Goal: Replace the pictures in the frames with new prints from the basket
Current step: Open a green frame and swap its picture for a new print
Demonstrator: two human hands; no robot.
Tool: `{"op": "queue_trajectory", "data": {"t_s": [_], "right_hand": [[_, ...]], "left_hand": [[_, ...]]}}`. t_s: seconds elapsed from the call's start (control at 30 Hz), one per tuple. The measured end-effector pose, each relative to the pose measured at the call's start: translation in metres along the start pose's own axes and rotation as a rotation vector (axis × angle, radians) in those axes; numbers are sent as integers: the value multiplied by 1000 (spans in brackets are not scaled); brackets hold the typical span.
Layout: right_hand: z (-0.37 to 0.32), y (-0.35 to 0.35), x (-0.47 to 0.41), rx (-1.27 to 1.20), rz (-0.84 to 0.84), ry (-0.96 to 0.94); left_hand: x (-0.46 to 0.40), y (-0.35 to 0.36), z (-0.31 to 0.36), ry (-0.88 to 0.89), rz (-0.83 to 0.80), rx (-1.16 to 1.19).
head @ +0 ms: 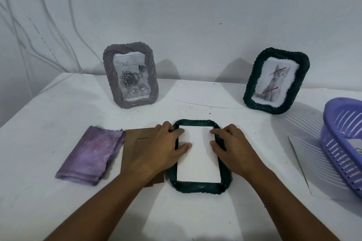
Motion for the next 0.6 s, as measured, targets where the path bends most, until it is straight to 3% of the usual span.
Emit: {"op": "queue_trajectory", "data": {"t_s": [0.2,0.4,0.6], "right_hand": [[5,3,-2,-28,17,-8],[19,-1,1,-193,170,-27],[24,-2,5,-315,261,11]], "left_hand": [[-1,6,-5,-9,44,65],[21,-7,-30,-76,267,-14],[72,1,-60,-378,331,15]]}}
Point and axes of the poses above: each hand's wrist, its own x-axis away from the middle knuckle, its own y-axis out of the palm, z = x × y, the point moved 4 cm from there along -x, towards the middle knuckle, and after that the axes turned 4 degrees about -y, right-handed, at the moved point
